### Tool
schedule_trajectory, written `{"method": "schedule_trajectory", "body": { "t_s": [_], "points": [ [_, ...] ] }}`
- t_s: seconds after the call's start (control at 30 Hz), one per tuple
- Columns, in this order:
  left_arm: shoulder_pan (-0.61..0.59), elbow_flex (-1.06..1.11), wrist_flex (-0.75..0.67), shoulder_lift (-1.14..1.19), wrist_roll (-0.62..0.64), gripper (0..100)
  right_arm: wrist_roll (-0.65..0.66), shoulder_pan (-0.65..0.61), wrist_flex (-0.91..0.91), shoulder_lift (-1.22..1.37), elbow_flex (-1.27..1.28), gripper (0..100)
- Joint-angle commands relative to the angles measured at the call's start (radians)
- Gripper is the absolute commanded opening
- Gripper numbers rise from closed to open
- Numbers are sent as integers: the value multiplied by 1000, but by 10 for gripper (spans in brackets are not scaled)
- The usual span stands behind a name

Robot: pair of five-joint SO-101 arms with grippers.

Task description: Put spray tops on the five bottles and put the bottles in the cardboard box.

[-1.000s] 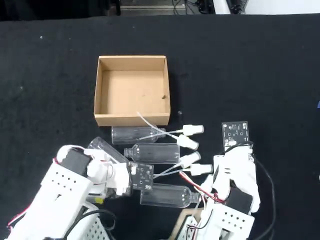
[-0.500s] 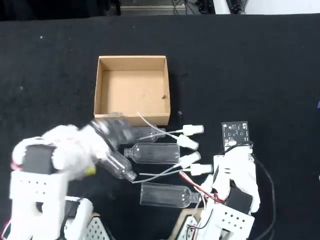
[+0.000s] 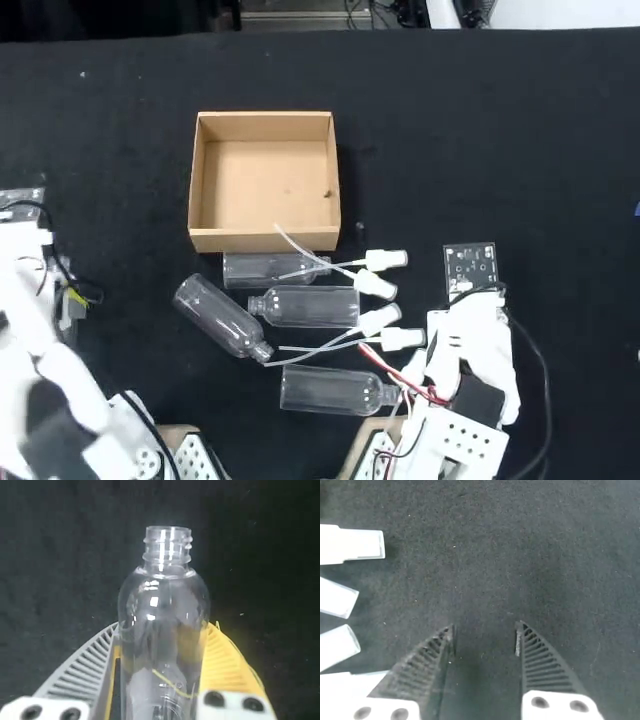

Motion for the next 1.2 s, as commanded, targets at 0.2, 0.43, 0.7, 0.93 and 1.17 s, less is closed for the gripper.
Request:
{"method": "schedule_trajectory", "body": {
  "t_s": [0.2,0.43,0.7,0.93,1.17],
  "points": [
    [-33,-236,-21,379,-35,318,2,20,0,-59,-2,174],
    [-28,-340,0,402,-69,250,2,20,0,-59,-2,174],
    [-19,-386,23,414,-158,243,2,20,0,-59,-2,174],
    [-27,-318,-32,416,-184,244,2,20,3,-59,-2,175],
    [-25,-275,-121,416,-190,323,2,20,5,-59,-2,174]
  ]
}}
